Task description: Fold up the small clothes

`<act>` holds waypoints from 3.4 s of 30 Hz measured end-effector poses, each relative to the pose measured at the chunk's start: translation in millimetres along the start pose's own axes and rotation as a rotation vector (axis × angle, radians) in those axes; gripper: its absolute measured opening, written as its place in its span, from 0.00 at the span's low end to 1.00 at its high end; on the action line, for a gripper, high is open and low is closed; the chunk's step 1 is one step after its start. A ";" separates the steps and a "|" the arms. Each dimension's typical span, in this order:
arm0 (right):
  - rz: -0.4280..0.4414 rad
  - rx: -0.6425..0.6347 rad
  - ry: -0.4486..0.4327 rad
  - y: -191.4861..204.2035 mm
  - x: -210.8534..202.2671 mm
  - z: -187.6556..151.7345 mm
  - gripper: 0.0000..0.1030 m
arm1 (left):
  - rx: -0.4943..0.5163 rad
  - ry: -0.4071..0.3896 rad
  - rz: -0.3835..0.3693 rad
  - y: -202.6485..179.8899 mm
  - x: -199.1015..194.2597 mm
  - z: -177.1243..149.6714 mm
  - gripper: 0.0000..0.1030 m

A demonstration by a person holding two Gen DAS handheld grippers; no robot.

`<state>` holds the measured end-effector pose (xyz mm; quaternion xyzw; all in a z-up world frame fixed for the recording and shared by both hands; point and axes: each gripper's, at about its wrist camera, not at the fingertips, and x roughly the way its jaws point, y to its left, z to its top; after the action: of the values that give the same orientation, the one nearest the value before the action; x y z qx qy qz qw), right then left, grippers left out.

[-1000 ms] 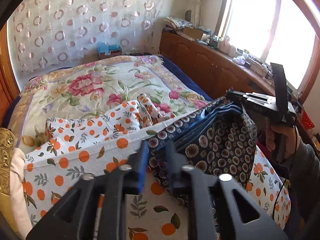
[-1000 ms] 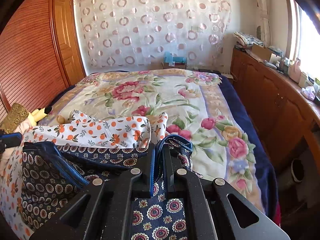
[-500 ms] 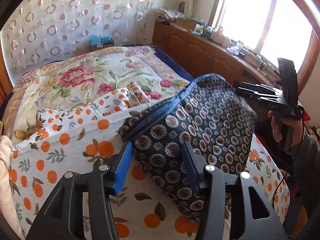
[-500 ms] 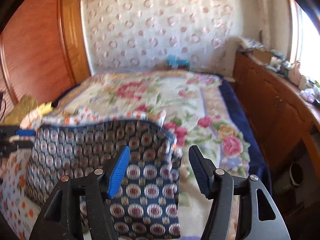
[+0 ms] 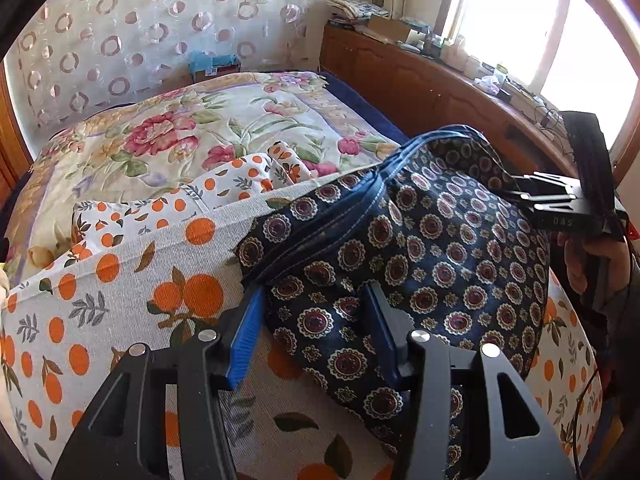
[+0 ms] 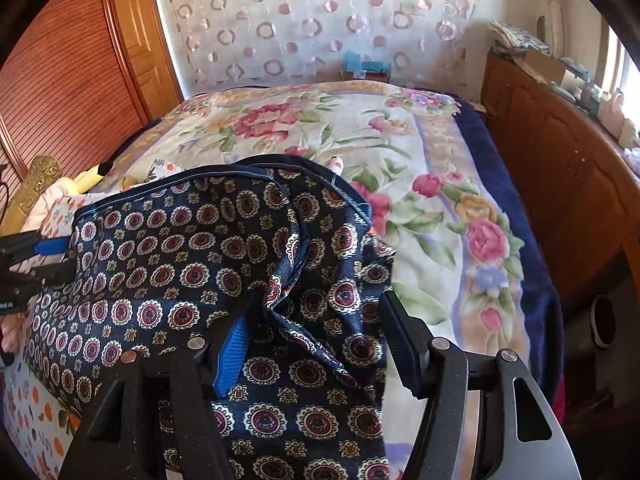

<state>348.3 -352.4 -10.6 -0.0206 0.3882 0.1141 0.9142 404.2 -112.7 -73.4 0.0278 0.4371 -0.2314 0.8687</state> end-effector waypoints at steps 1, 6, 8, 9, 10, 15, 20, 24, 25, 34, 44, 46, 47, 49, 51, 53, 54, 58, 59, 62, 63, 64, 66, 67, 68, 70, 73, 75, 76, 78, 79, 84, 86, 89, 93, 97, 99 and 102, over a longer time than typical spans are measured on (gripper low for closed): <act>0.002 -0.001 0.001 -2.2 2.1 2.8 0.62 | -0.005 -0.002 0.000 1.4 1.2 1.7 0.50; 0.023 -0.009 0.003 -5.9 0.0 0.7 0.62 | -0.022 -0.010 0.006 7.6 8.0 10.2 0.50; 0.032 -0.012 0.006 -5.8 -0.2 -1.4 0.62 | -0.027 -0.017 0.011 10.0 9.6 11.3 0.53; 0.036 -0.014 0.008 -5.5 0.2 -2.0 0.62 | -0.028 -0.018 0.025 11.6 11.5 11.5 0.60; 0.035 -0.015 0.008 -5.0 1.9 -2.8 0.62 | -0.031 -0.013 0.031 13.7 14.5 11.4 0.61; 0.023 -0.028 0.003 -5.9 1.9 -3.9 0.58 | -0.024 -0.027 0.042 12.9 15.8 11.9 0.61; 0.054 -0.075 0.002 8.1 -1.7 -7.1 0.26 | -0.002 -0.037 0.041 8.0 16.6 11.2 0.49; 0.034 -0.123 -0.003 17.7 -2.7 -9.4 0.13 | -0.017 -0.023 -0.007 8.8 15.5 13.7 0.24; 0.027 -0.131 -0.005 18.7 -3.2 -10.0 0.12 | -0.022 -0.021 -0.017 9.0 15.1 14.1 0.21; -0.114 -0.059 -0.048 -6.4 0.2 -3.2 0.66 | -0.014 -0.026 -0.012 7.3 17.2 13.1 0.21; 0.202 0.182 0.027 -54.6 44.6 4.2 0.63 | -0.017 -0.032 -0.028 7.9 14.9 13.3 0.14; 0.219 0.169 0.016 -52.5 39.4 3.3 0.50 | -0.013 -0.046 -0.027 6.1 10.3 12.6 0.13; 0.196 0.152 0.011 -50.9 36.5 2.4 0.46 | -0.013 -0.057 -0.026 4.5 7.3 12.5 0.12; 0.136 0.111 -0.007 -53.4 29.2 1.8 0.34 | -0.006 -0.084 -0.031 0.5 -2.8 12.3 0.11; 0.067 0.084 -0.015 -50.5 22.0 2.0 0.21 | 0.007 -0.102 -0.034 -4.7 -12.0 12.1 0.11; 0.016 0.038 -0.023 -37.5 13.1 2.1 0.11 | 0.022 -0.118 -0.041 -9.3 -22.8 11.1 0.11; -0.006 0.015 -0.029 -29.7 9.7 1.7 0.07 | 0.029 -0.125 -0.044 -11.9 -27.6 10.2 0.11; -0.023 -0.044 -0.093 -6.9 -13.9 2.4 0.05 | 0.038 -0.161 -0.065 -16.1 -50.3 4.5 0.10; -0.022 -0.053 -0.112 -1.5 -18.9 3.4 0.05 | 0.039 -0.169 -0.071 -16.2 -56.3 2.6 0.10; -0.030 -0.095 -0.167 20.9 -39.1 7.0 0.05 | 0.037 -0.207 -0.087 -15.4 -80.7 -7.2 0.10; -0.025 -0.108 -0.182 28.0 -45.8 5.8 0.05 | 0.032 -0.228 -0.092 -13.5 -92.9 -13.7 0.09; -0.019 -0.124 -0.202 37.7 -52.0 6.5 0.05 | 0.031 -0.241 -0.094 -12.2 -101.5 -18.4 0.09; 0.002 -0.155 -0.234 55.6 -64.8 8.0 0.05 | 0.025 -0.274 -0.093 -6.1 -123.1 -30.2 0.09; 0.015 -0.177 -0.251 66.3 -71.4 9.3 0.05 | 0.019 -0.286 -0.089 -2.9 -131.9 -34.6 0.09; 0.027 -0.195 -0.265 77.8 -76.4 11.4 0.05 | 0.009 -0.306 -0.082 4.6 -146.1 -41.6 0.09; 0.056 -0.232 -0.294 101.5 -84.9 14.6 0.05 | -0.016 -0.343 -0.070 16.3 -167.7 -51.9 0.09; 0.108 -0.284 -0.341 139.8 -94.2 22.5 0.05 | -0.059 -0.398 -0.038 41.3 -206.8 -72.5 0.09; 0.151 -0.317 -0.364 168.1 -94.4 32.0 0.05 | -0.087 -0.431 -0.008 58.1 -230.2 -85.9 0.09; 0.169 -0.331 -0.373 178.1 -91.8 37.0 0.05 | -0.103 -0.447 0.012 68.5 -242.5 -93.4 0.09; 0.212 -0.361 -0.391 207.1 -85.9 51.7 0.05 | -0.134 -0.475 0.049 88.0 -261.9 -105.7 0.09; 0.228 -0.375 -0.398 220.3 -79.3 60.7 0.05 | -0.155 -0.489 0.072 99.7 -272.2 -111.8 0.09; 0.320 -0.443 -0.413 300.8 -41.6 116.2 0.05 | -0.274 -0.540 0.155 155.3 -306.1 -139.7 0.09; 0.345 -0.474 -0.403 329.4 -16.7 141.7 0.05 | -0.334 -0.542 0.188 178.7 -309.2 -152.3 0.09; 0.357 -0.526 -0.357 363.6 45.7 183.9 0.05 | -0.434 -0.518 0.258 215.1 -299.2 -175.3 0.09; 0.344 -0.562 -0.283 421.6 117.9 210.2 0.05 | -0.519 -0.472 0.309 246.1 -281.8 -199.3 0.09; 0.320 -0.578 -0.226 454.0 164.0 226.4 0.05 | -0.532 -0.420 0.338 254.8 -265.7 -211.3 0.09; 0.287 -0.602 -0.220 473.2 176.8 228.7 0.14 | -0.531 -0.410 0.346 257.3 -264.3 -217.9 0.09; 0.256 -0.594 -0.251 467.7 172.2 231.6 0.35 | -0.491 -0.411 0.372 251.7 -267.9 -220.3 0.20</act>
<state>522.3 165.1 51.9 -0.2228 0.2219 0.3378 0.8871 210.3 268.1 -41.0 -0.1493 0.2833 0.0417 0.9464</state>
